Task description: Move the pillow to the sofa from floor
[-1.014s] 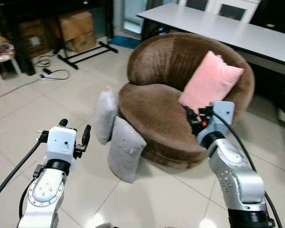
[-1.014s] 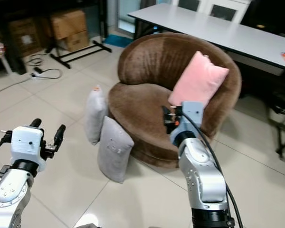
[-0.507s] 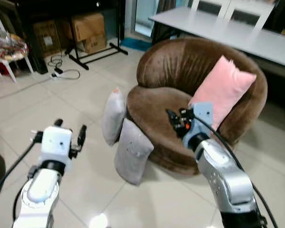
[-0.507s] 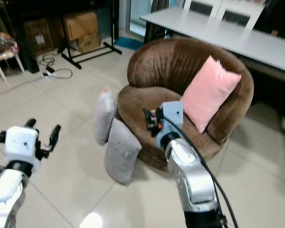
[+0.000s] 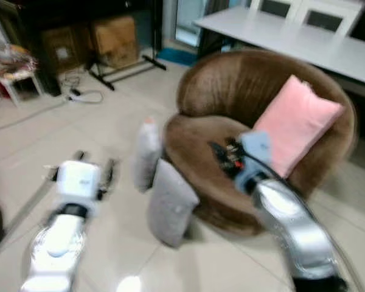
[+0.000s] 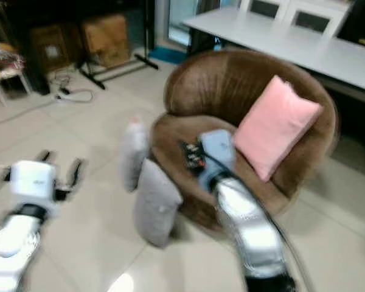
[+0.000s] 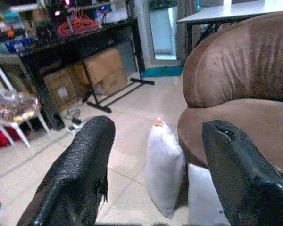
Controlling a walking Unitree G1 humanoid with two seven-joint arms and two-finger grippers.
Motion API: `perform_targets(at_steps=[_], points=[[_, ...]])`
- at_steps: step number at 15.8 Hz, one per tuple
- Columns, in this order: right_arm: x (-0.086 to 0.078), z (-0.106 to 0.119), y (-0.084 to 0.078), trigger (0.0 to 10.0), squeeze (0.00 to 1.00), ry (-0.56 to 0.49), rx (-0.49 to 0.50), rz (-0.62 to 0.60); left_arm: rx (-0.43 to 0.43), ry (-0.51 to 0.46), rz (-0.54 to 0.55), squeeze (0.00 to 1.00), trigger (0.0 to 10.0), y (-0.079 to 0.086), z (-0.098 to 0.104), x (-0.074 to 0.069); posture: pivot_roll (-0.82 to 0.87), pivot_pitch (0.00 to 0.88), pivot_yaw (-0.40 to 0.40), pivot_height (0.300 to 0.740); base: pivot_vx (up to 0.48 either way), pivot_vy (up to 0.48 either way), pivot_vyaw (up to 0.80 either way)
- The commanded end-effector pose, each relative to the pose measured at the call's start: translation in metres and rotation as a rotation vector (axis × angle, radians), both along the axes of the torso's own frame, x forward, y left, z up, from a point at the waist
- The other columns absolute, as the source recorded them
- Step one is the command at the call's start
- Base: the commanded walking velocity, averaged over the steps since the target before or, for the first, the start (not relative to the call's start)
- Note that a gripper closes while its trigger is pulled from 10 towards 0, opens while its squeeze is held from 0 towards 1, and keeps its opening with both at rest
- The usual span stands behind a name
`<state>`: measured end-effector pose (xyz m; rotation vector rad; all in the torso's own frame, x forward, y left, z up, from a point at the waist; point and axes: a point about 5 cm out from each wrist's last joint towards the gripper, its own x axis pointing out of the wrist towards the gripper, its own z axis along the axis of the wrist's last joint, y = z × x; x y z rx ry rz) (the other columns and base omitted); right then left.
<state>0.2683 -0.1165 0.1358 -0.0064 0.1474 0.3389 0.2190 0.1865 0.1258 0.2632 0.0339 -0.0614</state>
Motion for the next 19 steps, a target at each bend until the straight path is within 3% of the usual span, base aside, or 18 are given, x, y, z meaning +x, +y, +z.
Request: perform_targets(at_steps=[1, 4, 8, 10, 19], points=[[0.0006, 0.0072, 0.0097, 10.0, 0.00, -0.025, 0.023, 0.037, 0.019, -0.004, 0.024, 0.00, 10.0, 0.0074, 0.0026, -0.0009, -0.04, 0.000, -0.075, 0.740, 0.255, 0.000, 0.80], [0.0020, 0.0075, 0.0034, 10.0, 0.00, -0.020, 0.059, -0.012, 0.016, 0.001, 0.030, 0.00, 10.0, 0.0076, 0.0007, -0.0020, -0.04, 0.000, -0.074, 0.740, 0.259, 0.000, 0.00], [0.0015, 0.0085, 0.0030, 10.0, 0.00, -0.050, 0.001, -0.018, 0.016, 0.004, 0.028, 0.00, 10.0, 0.0065, -0.0001, -0.0018, -0.05, 0.000, -0.067, 0.740, 0.258, 0.000, 0.00], [0.0019, 0.0086, 0.0051, 10.0, 0.00, -0.036, 0.033, -0.012, 0.014, 0.001, 0.027, 0.00, 10.0, 0.0065, 0.0009, -0.0009, -0.04, 0.000, -0.069, 0.740, 0.257, 0.000, 0.80], [0.0086, 0.0067, 0.0000, 10.0, 0.00, -0.007, 0.087, -0.081, 0.005, -0.009, 0.032, 0.00, 10.0, 0.0069, 0.0035, 0.0038, -0.05, 0.000, -0.070, 0.740, 0.303, 0.000, 0.00]])
